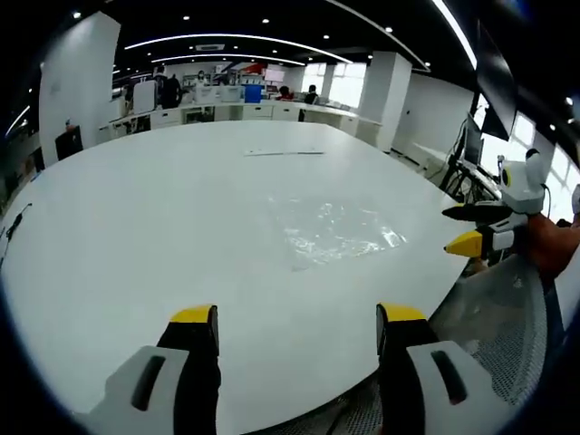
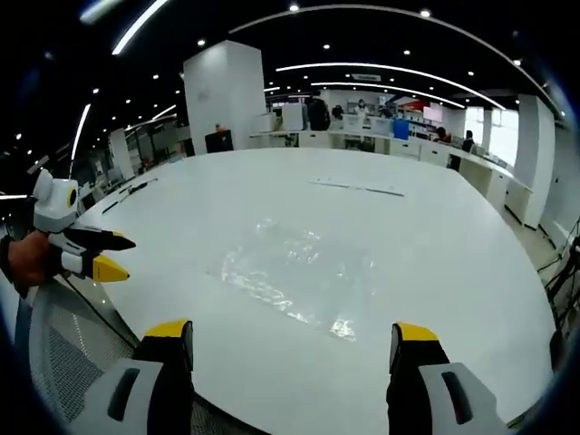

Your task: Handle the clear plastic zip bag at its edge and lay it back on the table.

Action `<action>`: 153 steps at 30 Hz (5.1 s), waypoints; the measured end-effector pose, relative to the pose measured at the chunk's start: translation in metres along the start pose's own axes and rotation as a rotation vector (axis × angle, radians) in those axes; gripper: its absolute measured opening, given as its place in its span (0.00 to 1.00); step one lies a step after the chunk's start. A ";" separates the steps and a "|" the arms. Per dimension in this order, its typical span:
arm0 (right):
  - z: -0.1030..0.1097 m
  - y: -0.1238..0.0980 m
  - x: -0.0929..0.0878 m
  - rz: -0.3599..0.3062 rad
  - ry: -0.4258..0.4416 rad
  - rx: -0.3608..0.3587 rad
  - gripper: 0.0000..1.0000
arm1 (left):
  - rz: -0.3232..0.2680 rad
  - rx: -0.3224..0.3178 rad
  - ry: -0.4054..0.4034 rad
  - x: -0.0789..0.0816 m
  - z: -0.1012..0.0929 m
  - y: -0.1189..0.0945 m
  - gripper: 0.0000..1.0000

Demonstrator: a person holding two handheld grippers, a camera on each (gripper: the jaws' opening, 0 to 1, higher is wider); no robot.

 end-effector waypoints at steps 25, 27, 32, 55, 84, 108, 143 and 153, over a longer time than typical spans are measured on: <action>-0.005 0.003 -0.004 0.016 0.031 0.002 0.89 | 0.015 0.011 0.010 -0.003 0.000 0.001 0.69; -0.004 0.003 -0.004 0.016 0.031 0.002 0.89 | 0.016 0.009 0.009 -0.003 0.000 0.001 0.68; -0.004 0.002 -0.004 0.013 0.034 0.001 0.89 | 0.021 0.005 0.018 -0.005 -0.001 0.002 0.68; -0.002 0.003 -0.006 0.028 0.024 0.009 0.89 | 0.013 -0.010 0.025 -0.004 -0.003 0.001 0.68; -0.003 0.002 -0.004 0.022 0.016 0.007 0.89 | 0.013 -0.016 0.024 -0.003 -0.006 0.000 0.69; -0.007 0.008 -0.008 0.041 0.048 0.005 0.88 | 0.014 -0.039 0.051 -0.004 -0.010 0.000 0.68; 0.003 0.048 0.016 0.026 -0.001 0.125 0.87 | 0.066 -0.019 0.044 -0.010 -0.007 0.002 0.67; 0.006 0.063 0.030 0.030 -0.043 0.161 0.86 | 0.077 -0.030 0.062 -0.013 -0.009 0.003 0.66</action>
Point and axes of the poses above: the point that each gripper's makers call its tool centre point, and the gripper's own axes: y roughly forward along the fingers, z roughly to its left, x roughly out of its top, the point moved 2 cm from there along -y, roughly backward along the fingers, and after that the axes turned 15 degrees about x, right-handed, at the moved point
